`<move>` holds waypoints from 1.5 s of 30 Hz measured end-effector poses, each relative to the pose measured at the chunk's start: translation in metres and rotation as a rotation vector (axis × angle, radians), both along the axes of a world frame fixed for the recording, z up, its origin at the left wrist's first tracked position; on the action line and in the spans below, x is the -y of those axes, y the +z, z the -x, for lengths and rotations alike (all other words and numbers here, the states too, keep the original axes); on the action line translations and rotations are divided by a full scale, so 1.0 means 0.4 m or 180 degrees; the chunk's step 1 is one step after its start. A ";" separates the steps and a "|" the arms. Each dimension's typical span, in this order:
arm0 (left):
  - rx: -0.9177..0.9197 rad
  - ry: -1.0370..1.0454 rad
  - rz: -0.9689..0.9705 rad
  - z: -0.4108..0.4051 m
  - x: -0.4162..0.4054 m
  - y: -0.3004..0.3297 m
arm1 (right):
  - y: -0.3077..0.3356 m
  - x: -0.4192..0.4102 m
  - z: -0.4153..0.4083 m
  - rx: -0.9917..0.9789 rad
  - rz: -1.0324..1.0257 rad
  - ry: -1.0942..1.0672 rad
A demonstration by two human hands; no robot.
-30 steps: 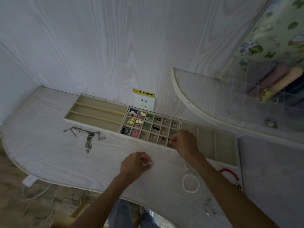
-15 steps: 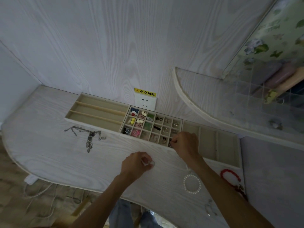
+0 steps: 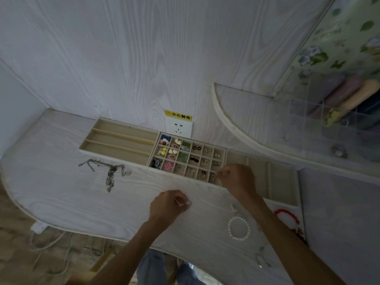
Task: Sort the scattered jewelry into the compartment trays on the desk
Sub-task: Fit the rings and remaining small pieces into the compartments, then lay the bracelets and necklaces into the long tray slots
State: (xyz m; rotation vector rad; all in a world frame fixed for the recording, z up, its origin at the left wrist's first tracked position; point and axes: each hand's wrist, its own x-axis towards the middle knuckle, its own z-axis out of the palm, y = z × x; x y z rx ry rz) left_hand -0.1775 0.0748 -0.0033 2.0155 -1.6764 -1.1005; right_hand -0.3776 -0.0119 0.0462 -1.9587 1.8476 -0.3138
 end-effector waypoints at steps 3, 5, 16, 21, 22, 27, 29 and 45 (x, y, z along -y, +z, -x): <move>-0.0047 0.0094 -0.0016 -0.001 -0.004 0.001 | 0.024 -0.027 0.023 0.0207 -0.0026 -0.0189; -0.0183 0.0226 -0.0103 0.004 0.000 0.000 | 0.030 -0.050 0.036 0.0294 -0.0184 -0.0178; -0.1945 0.1766 -0.0912 0.105 0.035 0.092 | -0.016 -0.126 -0.008 0.1348 -0.0809 -0.0178; -0.1937 0.1605 -0.0582 0.120 0.029 0.105 | -0.018 -0.133 -0.013 0.1356 -0.0642 -0.0304; -0.1842 0.1560 -0.0531 0.121 0.029 0.102 | -0.017 -0.132 -0.010 0.1263 -0.0625 -0.0287; -0.1265 0.1199 -0.0670 0.082 0.022 0.050 | -0.001 -0.078 0.016 0.0438 -0.0193 -0.0199; -0.1108 0.1111 -0.0749 0.054 0.006 0.023 | 0.000 -0.046 0.023 0.0182 -0.0247 -0.0113; -0.0843 0.0729 -0.0692 0.016 -0.003 -0.020 | -0.008 0.038 -0.028 -0.0622 -0.1146 0.0270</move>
